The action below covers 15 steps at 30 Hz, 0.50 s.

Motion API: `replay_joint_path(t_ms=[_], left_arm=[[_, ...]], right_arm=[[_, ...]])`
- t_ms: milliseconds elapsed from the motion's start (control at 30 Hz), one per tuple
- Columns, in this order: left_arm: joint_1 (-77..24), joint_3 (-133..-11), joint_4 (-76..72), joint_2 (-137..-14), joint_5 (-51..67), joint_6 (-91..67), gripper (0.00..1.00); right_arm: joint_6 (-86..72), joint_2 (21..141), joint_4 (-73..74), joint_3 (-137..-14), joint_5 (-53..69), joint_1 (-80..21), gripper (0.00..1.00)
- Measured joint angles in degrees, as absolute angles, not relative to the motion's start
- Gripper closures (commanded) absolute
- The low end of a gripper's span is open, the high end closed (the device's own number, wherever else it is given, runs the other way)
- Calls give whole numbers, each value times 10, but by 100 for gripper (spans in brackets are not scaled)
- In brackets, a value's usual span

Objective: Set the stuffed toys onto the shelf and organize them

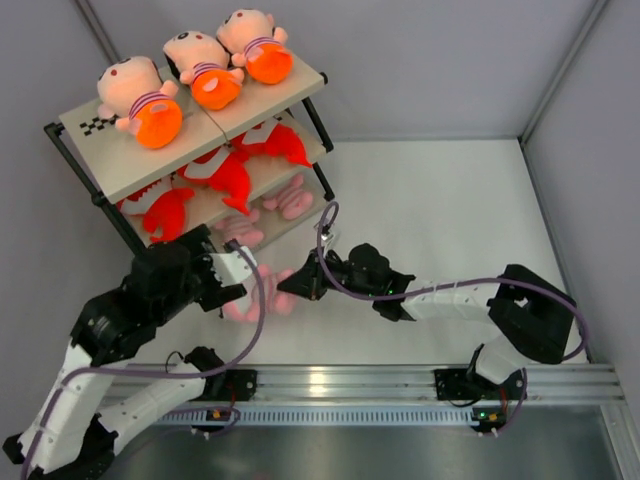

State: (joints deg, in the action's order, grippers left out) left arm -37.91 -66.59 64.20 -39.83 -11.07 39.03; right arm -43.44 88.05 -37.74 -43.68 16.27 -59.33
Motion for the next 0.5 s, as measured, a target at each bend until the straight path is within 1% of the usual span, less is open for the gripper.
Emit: replay_joint_path(t_ms=[133, 200, 333, 500], left_arm=[[-370, -745, 644, -357, -146, 380, 2], [-357, -763, 645, -340, -167, 370, 2], [-331, -766, 653, -333, -201, 349, 2], [-301, -766, 663, -319, -210, 333, 2]], right_arm=[[-468, 901, -429, -441, 92, -634, 100], [-477, 921, -444, -449, 53, -654, 100], [-492, 971, -457, -478, -16, -685, 100], [-517, 1021, -459, -522, -91, -698, 100]])
